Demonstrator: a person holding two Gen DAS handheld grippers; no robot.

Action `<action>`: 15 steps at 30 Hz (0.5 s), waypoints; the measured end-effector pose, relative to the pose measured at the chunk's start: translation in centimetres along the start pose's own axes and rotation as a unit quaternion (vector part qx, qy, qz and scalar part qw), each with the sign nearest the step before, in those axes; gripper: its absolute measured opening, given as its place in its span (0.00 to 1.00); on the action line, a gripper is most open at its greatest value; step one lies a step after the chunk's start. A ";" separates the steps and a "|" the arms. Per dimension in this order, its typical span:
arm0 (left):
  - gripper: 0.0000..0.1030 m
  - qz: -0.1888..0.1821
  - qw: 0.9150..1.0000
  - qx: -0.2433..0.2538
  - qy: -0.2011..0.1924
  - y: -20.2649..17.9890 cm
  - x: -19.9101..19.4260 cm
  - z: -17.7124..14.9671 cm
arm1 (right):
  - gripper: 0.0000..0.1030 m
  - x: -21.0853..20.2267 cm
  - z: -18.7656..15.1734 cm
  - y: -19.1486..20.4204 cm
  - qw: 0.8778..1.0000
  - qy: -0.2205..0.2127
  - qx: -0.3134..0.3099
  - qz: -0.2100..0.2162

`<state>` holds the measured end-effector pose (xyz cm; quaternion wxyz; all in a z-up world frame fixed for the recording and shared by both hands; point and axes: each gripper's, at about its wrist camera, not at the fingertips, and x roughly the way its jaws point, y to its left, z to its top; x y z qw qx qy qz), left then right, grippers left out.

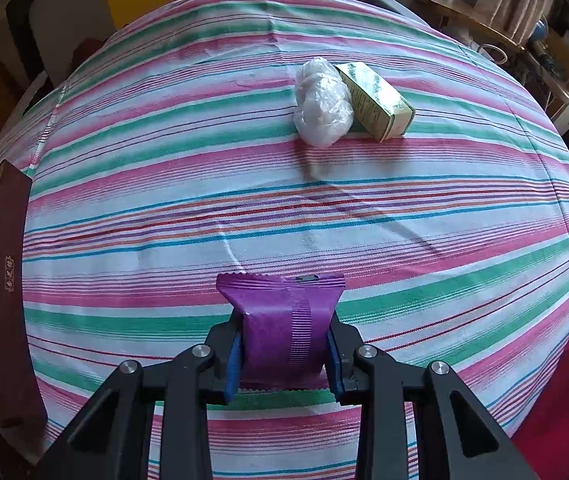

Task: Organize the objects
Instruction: 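Lower the knotted white cloth into the gold tray and open the left gripper, then carry the purple candy into the gold tray with the right gripper, release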

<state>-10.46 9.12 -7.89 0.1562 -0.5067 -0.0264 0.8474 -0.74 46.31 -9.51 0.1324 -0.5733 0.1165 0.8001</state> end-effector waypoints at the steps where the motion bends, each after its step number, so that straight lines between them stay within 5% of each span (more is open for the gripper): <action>1: 0.41 0.003 1.000 0.002 -0.004 0.0 -0.3 -0.2 | 0.33 0.0 0.0 0.0 1.000 0.001 -0.002 -0.001; 9: 0.42 0.029 0.998 0.017 -0.049 0.2 -4.9 -3.0 | 0.33 0.9 1.5 -2.2 1.000 0.000 -0.005 -0.003; 15: 0.42 0.042 0.997 0.010 -0.066 0.8 -7.7 -5.0 | 0.33 -0.9 1.5 -0.5 0.997 -0.046 -0.038 0.044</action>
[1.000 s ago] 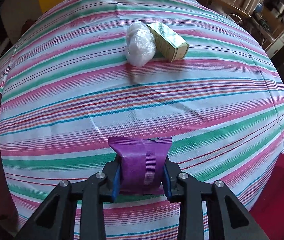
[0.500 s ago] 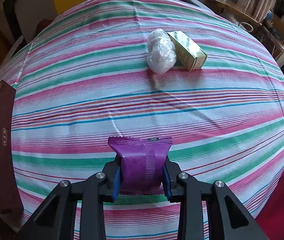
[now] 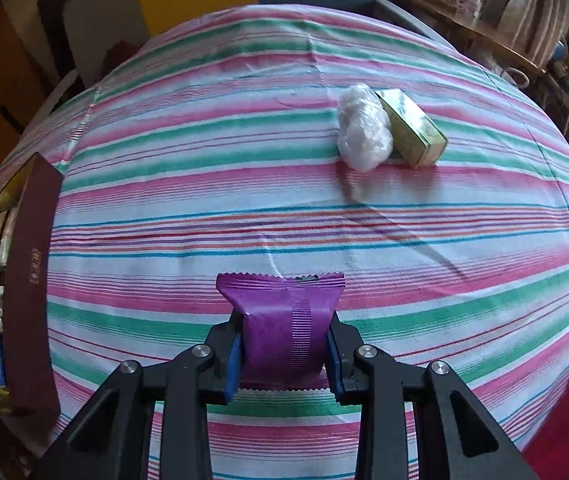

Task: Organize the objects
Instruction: 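Carry the purple candy into the gold tray with the right gripper, release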

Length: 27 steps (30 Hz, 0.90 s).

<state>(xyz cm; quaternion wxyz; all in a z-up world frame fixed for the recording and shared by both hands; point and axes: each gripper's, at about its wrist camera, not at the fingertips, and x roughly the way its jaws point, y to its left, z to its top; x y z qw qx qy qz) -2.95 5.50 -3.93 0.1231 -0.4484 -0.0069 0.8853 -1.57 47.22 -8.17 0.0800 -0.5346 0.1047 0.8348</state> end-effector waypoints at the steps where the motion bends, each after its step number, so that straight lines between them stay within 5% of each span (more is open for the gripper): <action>1: 0.42 0.002 1.000 0.000 -0.004 0.1 -0.4 -0.2 | 0.33 0.0 -0.3 0.5 1.000 -0.002 -0.005 0.005; 18: 0.42 -0.006 1.000 0.002 -0.027 0.6 -2.7 -1.8 | 0.33 -0.9 -3.4 5.4 0.999 -0.004 -0.027 0.031; 27: 0.42 -0.006 1.000 -0.007 -0.023 1.2 -2.7 -2.0 | 0.33 -4.4 -2.8 11.8 0.993 -0.048 -0.059 0.092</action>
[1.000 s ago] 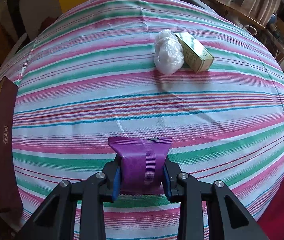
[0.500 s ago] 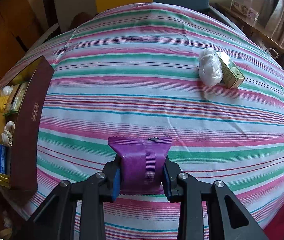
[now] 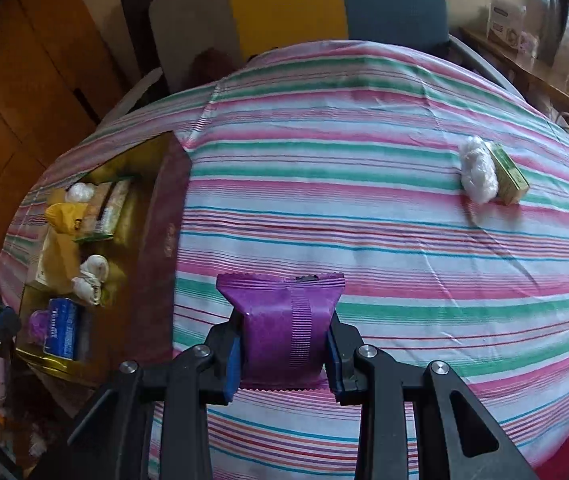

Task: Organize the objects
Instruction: 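Carry the purple candy into the gold tray with the right gripper, release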

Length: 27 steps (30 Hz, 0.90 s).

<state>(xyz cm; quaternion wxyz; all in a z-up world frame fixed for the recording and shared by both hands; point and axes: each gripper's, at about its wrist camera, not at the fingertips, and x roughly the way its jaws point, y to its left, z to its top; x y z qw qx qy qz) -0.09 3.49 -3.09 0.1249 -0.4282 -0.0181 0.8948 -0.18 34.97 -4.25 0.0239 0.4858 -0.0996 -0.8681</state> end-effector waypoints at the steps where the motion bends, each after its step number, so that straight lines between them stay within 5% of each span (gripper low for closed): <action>1: 0.42 0.000 1.000 -0.001 0.000 0.1 0.0 0.0 | 0.33 -0.2 0.3 1.1 1.000 -0.004 -0.010 0.008; 8: 0.42 0.003 1.000 -0.026 -0.010 1.9 -0.4 0.1 | 0.33 -0.6 1.4 9.3 0.994 -0.011 -0.076 0.076; 15: 0.42 0.039 0.996 -0.076 -0.016 6.8 -1.2 -0.3 | 0.33 4.3 -0.4 16.6 0.984 0.045 -0.134 0.107; 24: 0.42 0.051 0.995 -0.088 -0.006 8.5 -0.8 -1.1 | 0.38 9.3 -3.5 19.9 0.974 0.112 -0.155 0.123; 27: 0.42 0.048 0.996 -0.082 -0.003 8.1 -0.6 -1.1 | 0.50 9.1 -3.5 19.6 0.974 0.109 -0.147 0.130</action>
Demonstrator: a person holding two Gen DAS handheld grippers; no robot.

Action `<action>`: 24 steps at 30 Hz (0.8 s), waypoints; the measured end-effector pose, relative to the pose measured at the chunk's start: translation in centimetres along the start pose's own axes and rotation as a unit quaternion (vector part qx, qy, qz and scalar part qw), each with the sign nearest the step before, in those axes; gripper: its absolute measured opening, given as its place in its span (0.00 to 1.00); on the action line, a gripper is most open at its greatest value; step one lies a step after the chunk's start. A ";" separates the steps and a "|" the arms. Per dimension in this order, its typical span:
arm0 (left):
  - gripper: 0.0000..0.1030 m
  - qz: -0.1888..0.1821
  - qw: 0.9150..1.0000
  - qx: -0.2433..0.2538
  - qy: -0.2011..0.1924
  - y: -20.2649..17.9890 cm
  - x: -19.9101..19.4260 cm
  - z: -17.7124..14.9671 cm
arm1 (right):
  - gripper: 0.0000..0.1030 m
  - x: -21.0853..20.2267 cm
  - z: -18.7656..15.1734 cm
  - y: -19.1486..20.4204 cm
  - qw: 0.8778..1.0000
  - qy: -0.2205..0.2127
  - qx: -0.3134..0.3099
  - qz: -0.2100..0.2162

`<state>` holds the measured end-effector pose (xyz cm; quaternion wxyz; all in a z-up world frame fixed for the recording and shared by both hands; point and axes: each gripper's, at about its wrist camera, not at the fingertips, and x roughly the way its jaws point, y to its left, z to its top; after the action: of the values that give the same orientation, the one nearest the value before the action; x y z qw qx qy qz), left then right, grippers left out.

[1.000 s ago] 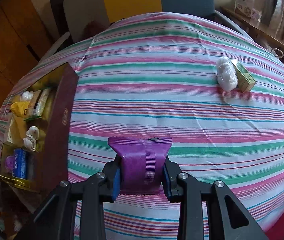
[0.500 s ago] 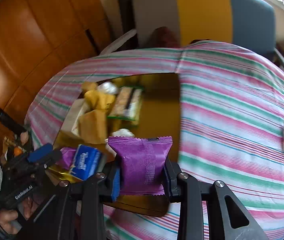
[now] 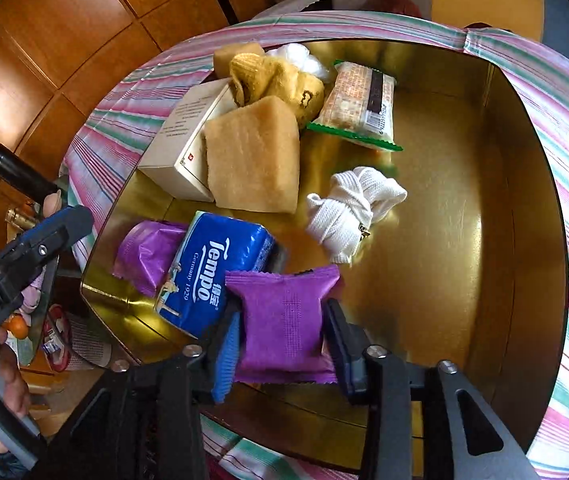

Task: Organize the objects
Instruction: 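Carry the purple candy into the gold tray with the right gripper, release, then move the left gripper to the plastic-wrapped white ball and grasp it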

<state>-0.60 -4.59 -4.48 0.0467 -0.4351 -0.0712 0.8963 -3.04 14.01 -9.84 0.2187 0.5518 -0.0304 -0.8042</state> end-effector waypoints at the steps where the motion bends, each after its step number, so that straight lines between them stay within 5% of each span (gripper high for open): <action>1: 0.42 0.000 1.000 0.002 0.000 -0.2 0.0 0.0 | 0.50 -0.2 -0.1 -0.2 1.000 -0.004 0.003 0.002; 12: 0.42 -0.006 0.998 0.057 -0.022 -3.5 -2.1 1.0 | 0.65 -6.8 -0.7 -3.3 0.994 -0.087 0.058 0.010; 24: 0.42 -0.036 0.992 0.121 -0.018 -9.4 -2.3 1.8 | 0.71 -16.2 -1.8 -14.0 0.976 -0.149 0.126 -0.092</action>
<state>-0.35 4.21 -0.02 0.1299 -0.4068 0.0218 0.9040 -1.07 33.22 -0.38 0.0654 0.4490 -0.1129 -0.8839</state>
